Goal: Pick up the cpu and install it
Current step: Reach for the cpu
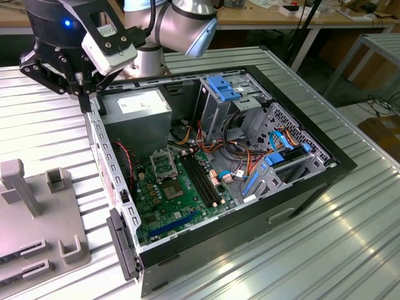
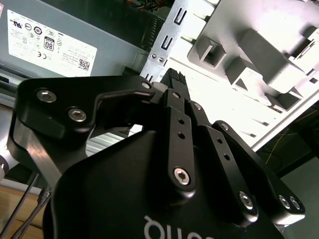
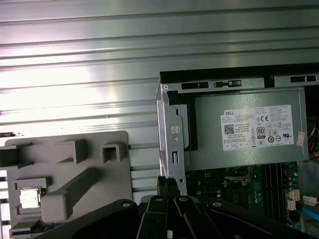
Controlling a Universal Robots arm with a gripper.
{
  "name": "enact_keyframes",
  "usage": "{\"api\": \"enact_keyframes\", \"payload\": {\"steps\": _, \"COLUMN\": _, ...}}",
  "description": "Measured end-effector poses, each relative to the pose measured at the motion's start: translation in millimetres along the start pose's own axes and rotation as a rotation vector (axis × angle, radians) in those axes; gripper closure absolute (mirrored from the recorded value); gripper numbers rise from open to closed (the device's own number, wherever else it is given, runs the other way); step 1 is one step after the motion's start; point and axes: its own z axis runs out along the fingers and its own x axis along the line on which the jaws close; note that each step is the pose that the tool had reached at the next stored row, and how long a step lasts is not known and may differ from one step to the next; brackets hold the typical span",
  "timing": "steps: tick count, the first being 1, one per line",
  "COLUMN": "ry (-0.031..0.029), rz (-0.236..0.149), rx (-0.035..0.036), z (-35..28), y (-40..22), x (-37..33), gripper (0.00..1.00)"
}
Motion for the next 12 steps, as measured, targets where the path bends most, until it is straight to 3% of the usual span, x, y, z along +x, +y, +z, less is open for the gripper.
{"api": "enact_keyframes", "payload": {"steps": 12, "ry": 0.0000, "rz": 0.000, "rx": 0.0001, "z": 0.0, "y": -0.4, "x": 5.0, "gripper": 0.89}}
